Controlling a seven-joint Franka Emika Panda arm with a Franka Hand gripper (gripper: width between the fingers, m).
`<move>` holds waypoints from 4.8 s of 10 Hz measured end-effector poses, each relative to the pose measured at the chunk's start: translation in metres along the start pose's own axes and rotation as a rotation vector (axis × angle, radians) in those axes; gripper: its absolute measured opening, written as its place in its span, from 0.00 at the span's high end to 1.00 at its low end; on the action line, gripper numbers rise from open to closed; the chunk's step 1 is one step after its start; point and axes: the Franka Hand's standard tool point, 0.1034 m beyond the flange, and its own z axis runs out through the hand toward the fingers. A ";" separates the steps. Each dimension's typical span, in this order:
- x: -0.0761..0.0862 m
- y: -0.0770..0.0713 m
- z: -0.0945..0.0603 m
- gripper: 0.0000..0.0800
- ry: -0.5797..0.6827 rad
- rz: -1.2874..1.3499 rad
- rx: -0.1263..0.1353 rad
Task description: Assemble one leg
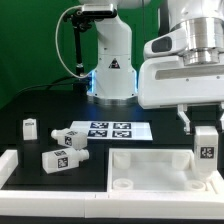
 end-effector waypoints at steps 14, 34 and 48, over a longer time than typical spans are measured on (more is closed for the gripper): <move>-0.005 0.012 0.017 0.64 0.028 -0.009 -0.024; 0.000 0.005 0.028 0.19 -0.471 0.130 -0.025; -0.002 -0.004 0.030 0.64 -0.391 1.237 -0.257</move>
Offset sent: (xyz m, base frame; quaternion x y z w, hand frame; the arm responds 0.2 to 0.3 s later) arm -0.0006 -0.0019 0.0009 -0.0067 0.0142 -0.0102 0.9998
